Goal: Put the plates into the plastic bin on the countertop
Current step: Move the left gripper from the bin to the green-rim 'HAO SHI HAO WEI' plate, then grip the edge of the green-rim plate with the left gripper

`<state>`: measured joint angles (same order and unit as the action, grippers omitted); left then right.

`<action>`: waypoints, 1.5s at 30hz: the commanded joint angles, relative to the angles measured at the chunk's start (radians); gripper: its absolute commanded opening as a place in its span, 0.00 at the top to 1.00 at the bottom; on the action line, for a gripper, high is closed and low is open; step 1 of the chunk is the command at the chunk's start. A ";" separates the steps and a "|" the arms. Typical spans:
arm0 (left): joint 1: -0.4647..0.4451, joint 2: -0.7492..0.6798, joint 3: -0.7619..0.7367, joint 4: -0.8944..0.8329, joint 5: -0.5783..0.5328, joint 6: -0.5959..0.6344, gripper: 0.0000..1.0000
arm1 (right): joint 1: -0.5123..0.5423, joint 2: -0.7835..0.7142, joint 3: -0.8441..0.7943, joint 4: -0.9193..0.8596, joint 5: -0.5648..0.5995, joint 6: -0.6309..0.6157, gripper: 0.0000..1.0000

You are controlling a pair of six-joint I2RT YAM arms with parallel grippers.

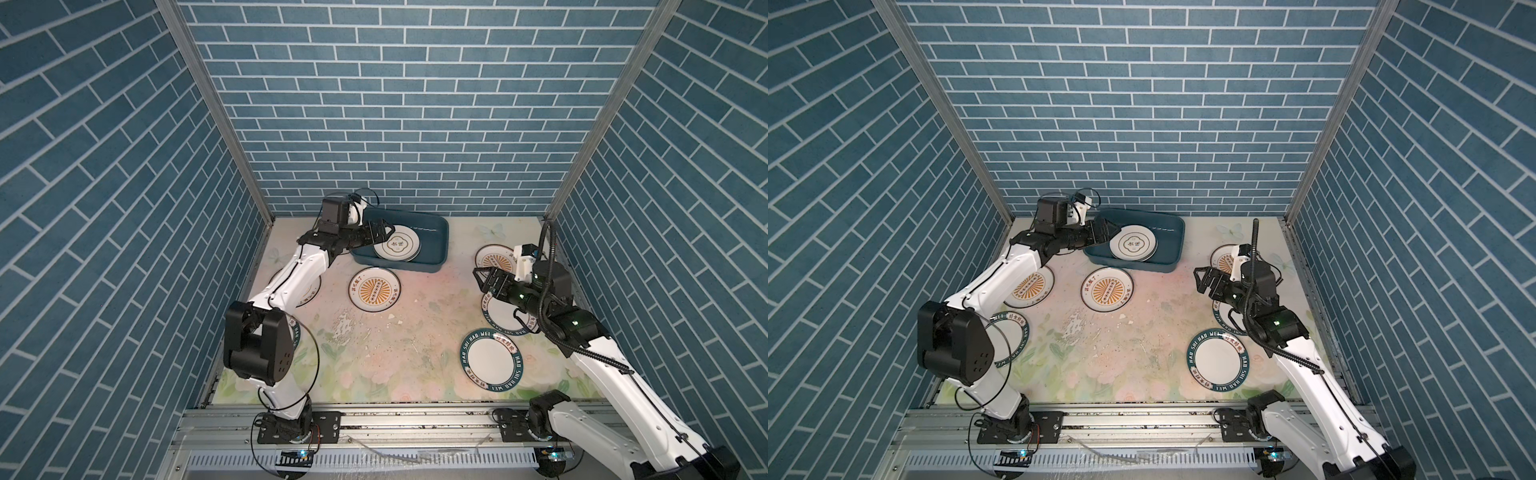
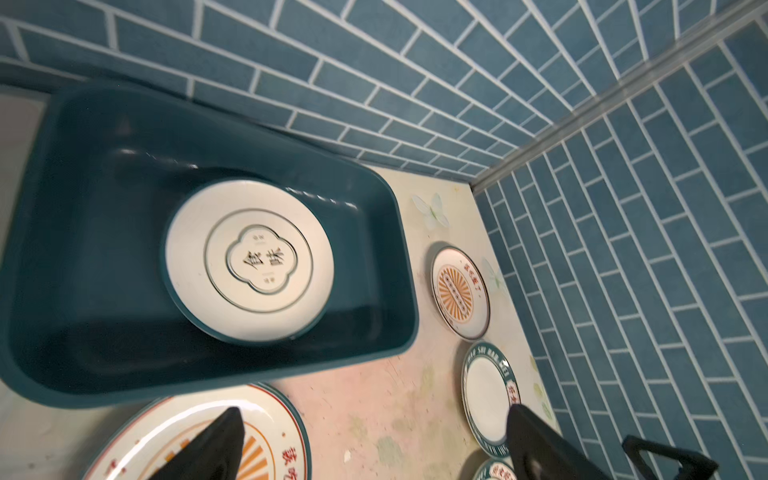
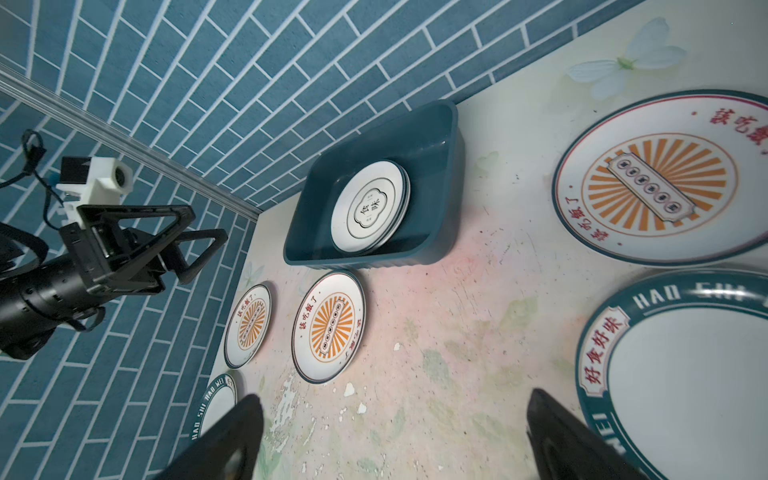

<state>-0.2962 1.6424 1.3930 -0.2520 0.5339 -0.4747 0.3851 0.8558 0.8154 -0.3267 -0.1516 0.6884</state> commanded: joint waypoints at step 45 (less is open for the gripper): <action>-0.706 0.321 -0.331 0.465 0.012 -0.322 0.20 | -0.003 -0.359 -0.058 -0.471 0.239 0.145 0.01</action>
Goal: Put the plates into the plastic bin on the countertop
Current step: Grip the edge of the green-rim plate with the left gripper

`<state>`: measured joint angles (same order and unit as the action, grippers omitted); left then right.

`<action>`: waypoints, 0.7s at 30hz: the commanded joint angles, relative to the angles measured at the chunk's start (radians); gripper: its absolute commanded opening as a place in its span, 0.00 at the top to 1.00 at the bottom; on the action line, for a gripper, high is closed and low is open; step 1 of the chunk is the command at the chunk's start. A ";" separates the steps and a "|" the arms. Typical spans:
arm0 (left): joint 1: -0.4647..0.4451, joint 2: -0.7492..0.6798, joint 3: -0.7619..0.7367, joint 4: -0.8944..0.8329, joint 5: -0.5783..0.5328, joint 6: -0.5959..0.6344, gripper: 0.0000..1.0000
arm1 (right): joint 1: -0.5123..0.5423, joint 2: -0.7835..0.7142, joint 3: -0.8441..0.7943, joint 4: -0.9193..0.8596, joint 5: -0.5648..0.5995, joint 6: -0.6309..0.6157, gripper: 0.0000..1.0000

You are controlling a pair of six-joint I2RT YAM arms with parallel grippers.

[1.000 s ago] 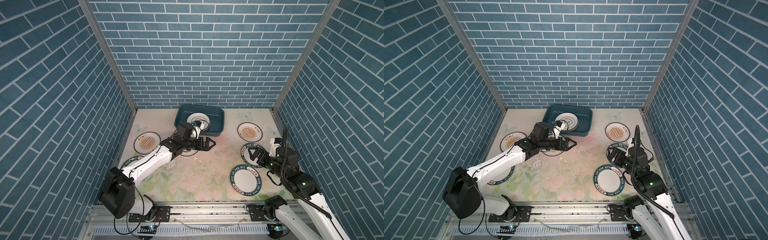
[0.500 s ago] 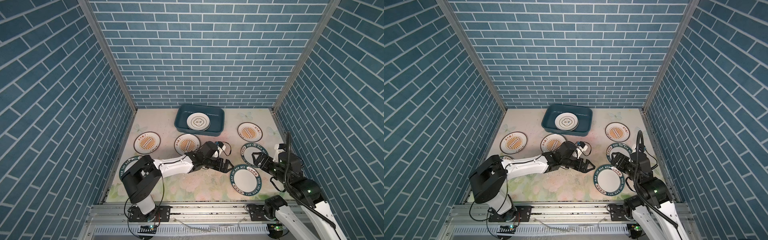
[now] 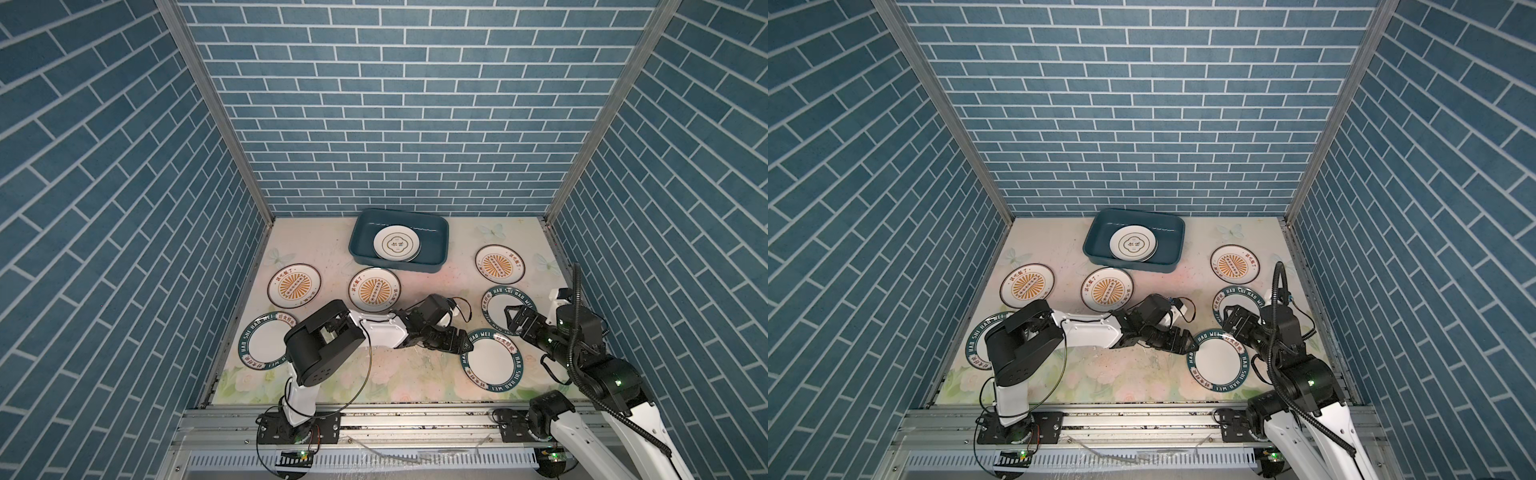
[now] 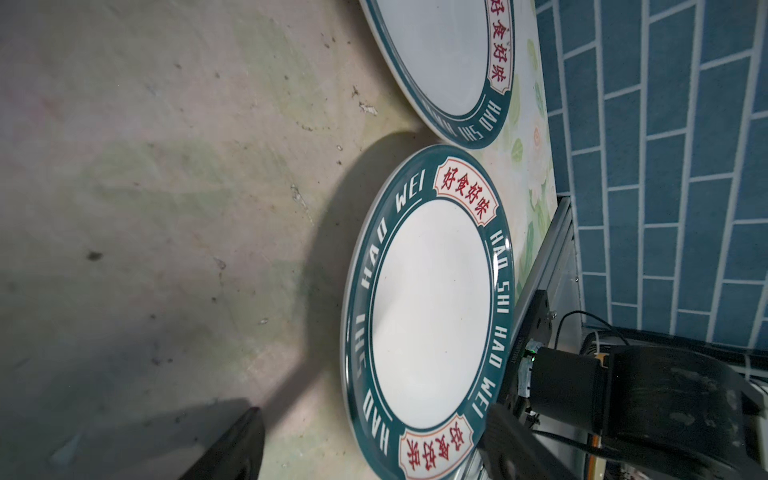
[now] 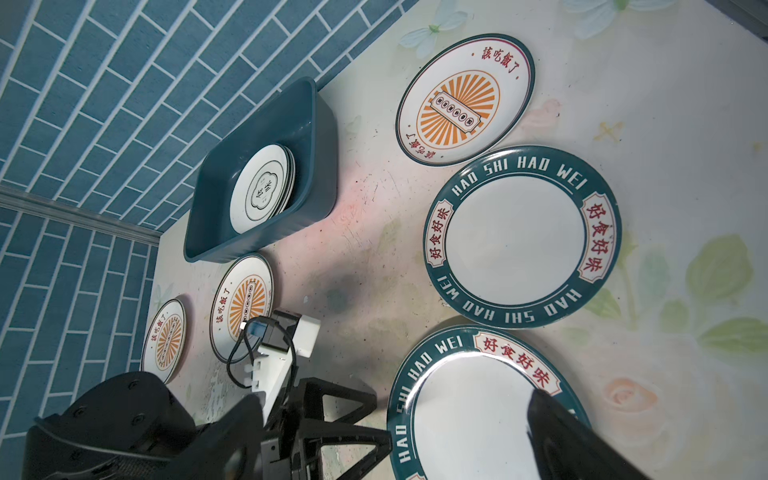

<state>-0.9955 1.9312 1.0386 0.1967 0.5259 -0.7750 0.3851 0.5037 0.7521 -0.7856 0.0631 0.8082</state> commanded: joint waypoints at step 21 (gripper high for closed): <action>-0.008 0.115 0.090 -0.034 0.040 -0.043 0.80 | -0.003 -0.007 0.000 -0.015 0.043 0.026 0.02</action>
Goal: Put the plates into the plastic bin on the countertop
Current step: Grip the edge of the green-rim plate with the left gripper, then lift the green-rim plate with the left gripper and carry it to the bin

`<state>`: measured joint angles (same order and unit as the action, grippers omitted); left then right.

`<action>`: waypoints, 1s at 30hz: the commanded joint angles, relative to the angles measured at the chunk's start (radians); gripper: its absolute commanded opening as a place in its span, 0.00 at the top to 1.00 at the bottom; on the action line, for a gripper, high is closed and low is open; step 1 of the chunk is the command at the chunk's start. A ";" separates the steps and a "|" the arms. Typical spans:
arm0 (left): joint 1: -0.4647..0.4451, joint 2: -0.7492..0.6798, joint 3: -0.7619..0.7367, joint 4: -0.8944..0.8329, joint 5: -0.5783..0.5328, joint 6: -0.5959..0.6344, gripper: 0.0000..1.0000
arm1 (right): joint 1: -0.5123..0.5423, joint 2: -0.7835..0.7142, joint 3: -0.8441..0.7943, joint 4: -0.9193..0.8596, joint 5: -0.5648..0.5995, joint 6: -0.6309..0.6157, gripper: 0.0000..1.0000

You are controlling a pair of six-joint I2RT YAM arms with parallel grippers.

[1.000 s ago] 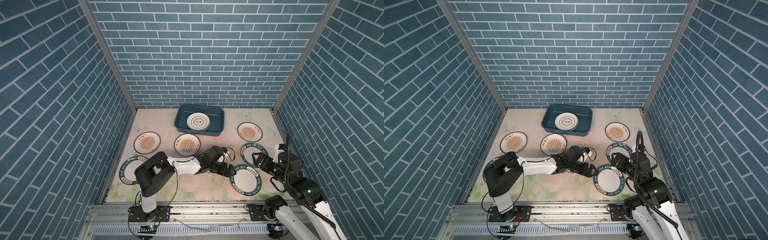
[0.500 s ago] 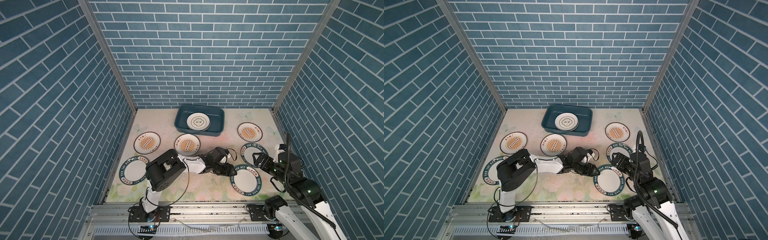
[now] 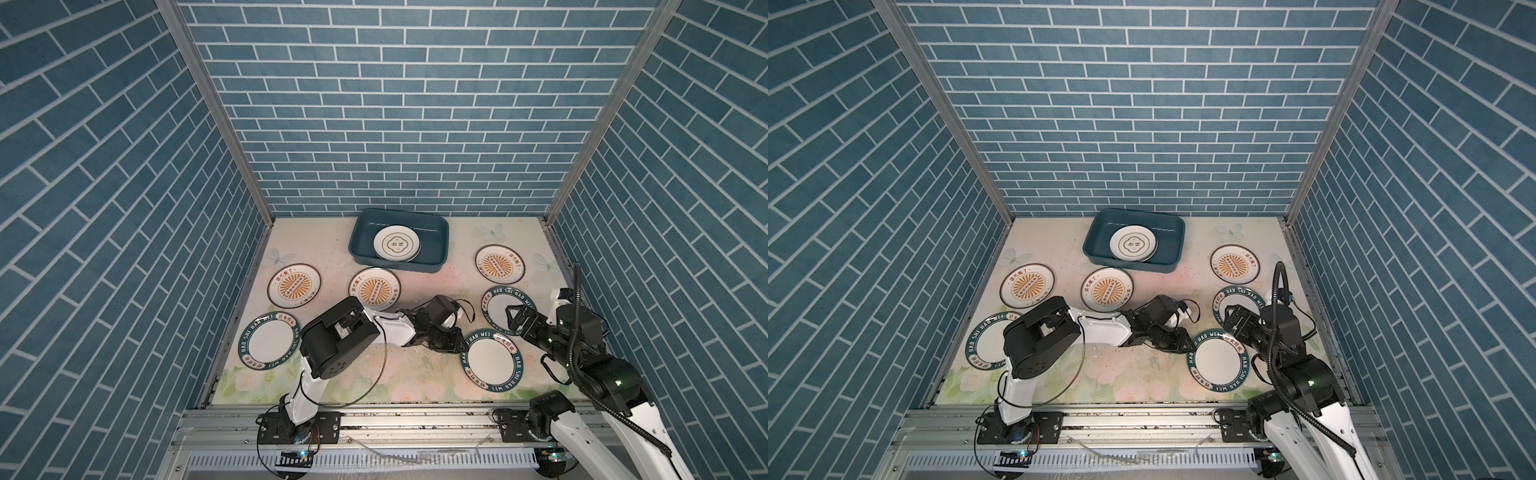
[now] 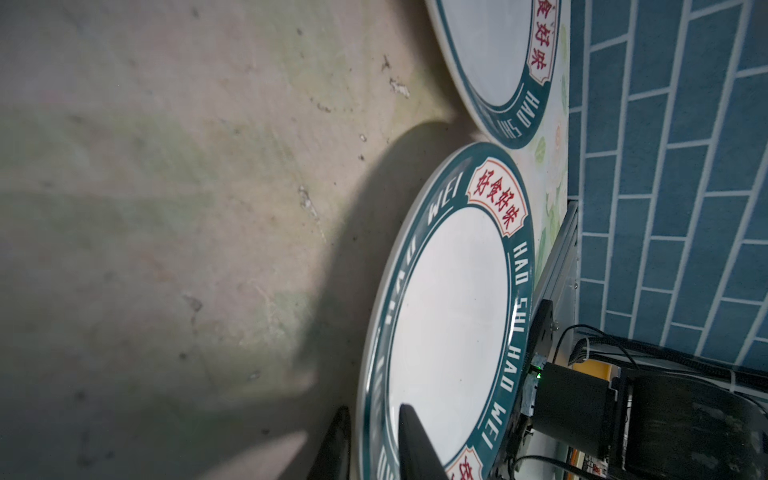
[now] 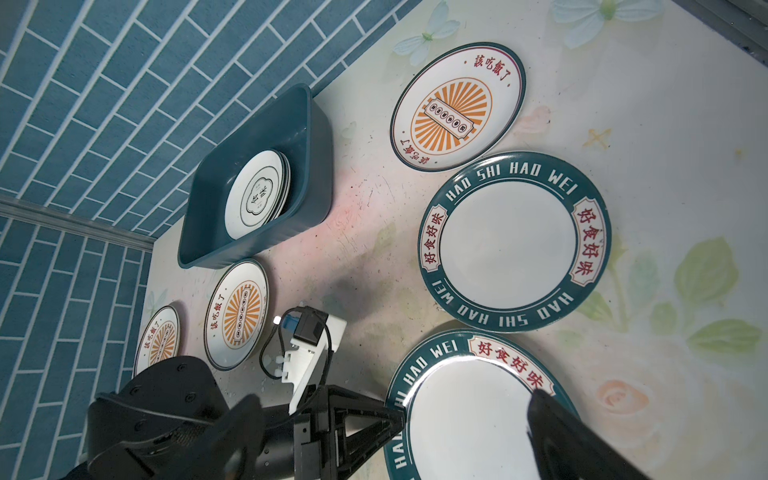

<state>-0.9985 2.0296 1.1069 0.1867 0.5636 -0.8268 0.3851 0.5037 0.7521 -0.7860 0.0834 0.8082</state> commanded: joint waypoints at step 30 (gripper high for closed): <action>0.139 -0.255 -0.150 -0.026 0.002 -0.033 1.00 | -0.003 0.020 0.000 0.040 0.004 0.016 0.01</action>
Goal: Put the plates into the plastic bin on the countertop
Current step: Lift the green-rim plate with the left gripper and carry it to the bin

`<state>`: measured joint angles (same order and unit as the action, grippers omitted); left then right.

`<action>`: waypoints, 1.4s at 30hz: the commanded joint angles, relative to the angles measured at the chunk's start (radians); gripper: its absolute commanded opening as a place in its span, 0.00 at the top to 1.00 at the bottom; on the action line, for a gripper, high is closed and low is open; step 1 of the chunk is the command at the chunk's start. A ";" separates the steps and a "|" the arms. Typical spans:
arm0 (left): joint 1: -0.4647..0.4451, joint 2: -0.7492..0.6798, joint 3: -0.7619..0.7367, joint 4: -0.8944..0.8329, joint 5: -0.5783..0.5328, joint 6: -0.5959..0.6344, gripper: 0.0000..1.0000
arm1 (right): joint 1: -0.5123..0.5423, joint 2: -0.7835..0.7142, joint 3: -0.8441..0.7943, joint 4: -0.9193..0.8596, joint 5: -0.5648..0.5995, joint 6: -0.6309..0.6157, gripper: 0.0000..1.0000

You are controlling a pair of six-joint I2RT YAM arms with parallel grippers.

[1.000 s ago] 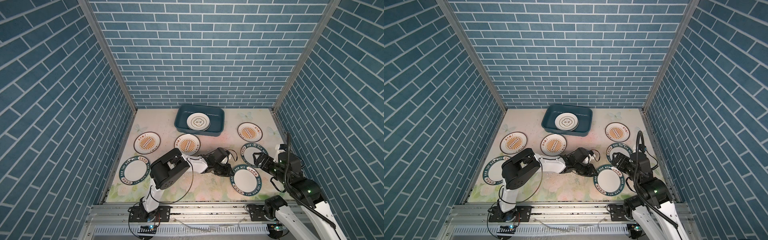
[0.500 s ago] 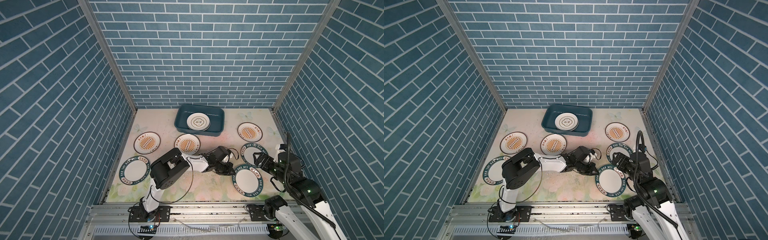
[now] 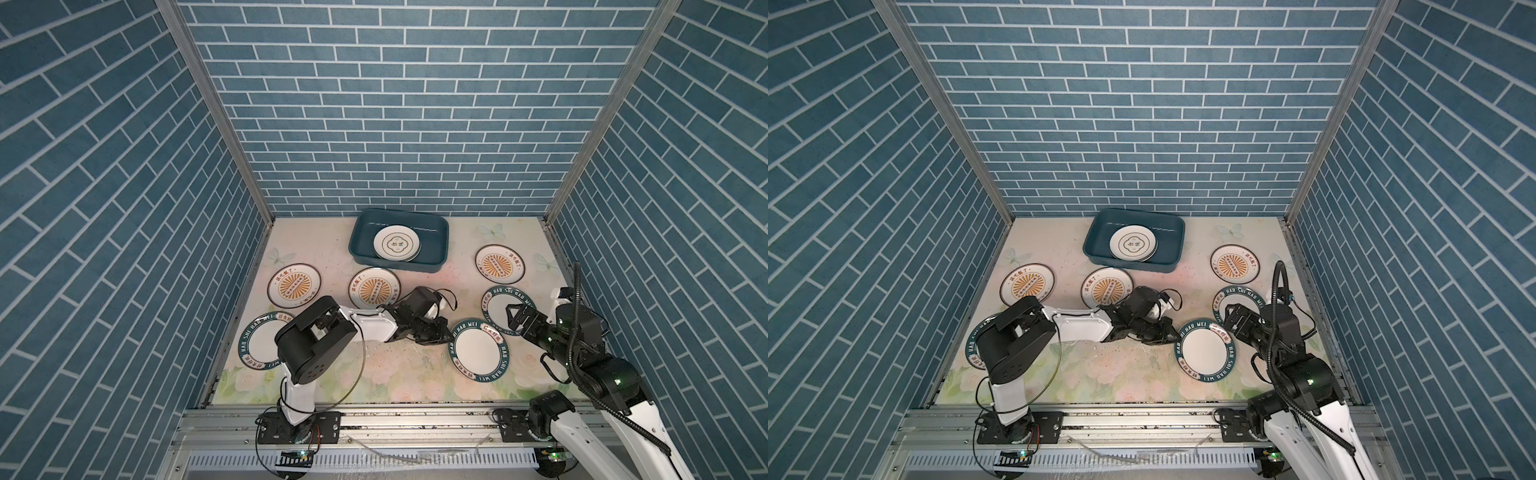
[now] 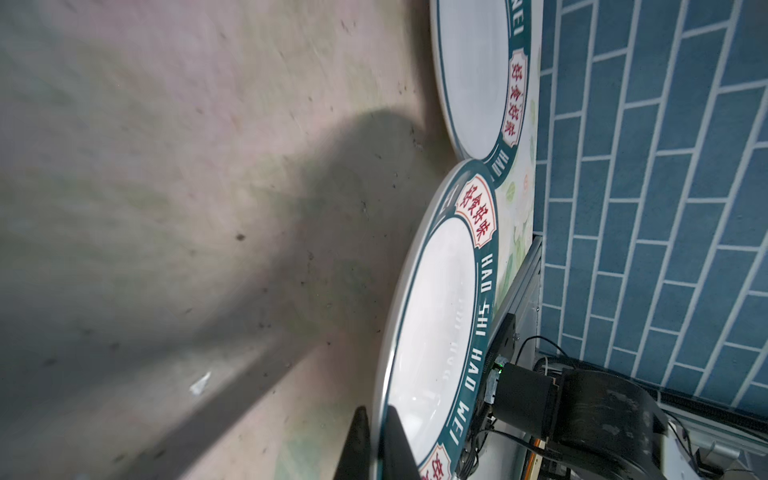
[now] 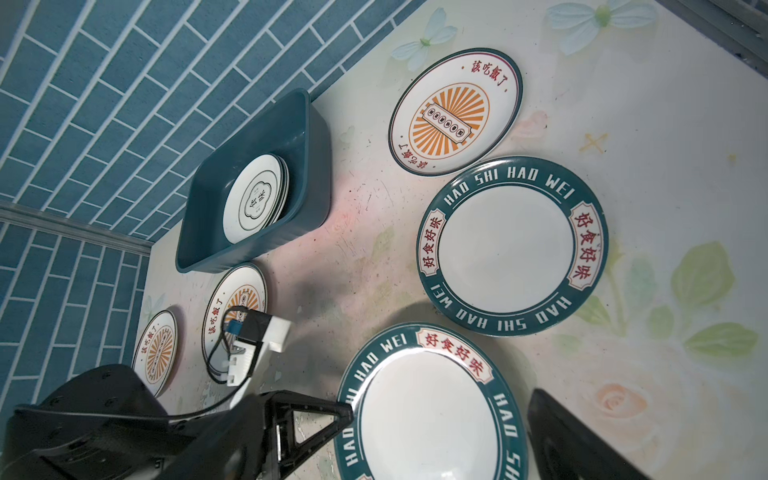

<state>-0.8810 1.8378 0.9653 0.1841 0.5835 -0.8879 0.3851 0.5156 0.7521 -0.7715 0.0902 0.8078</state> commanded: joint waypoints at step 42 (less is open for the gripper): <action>0.517 -0.075 0.349 -0.386 0.027 0.249 1.00 | -0.003 0.422 0.059 0.605 -0.370 -0.144 0.02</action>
<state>-0.3977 1.7329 1.2720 -0.1745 0.5896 -0.6811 0.3851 0.9329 0.7799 -0.2157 -0.2379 0.6975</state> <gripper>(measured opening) 0.079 0.985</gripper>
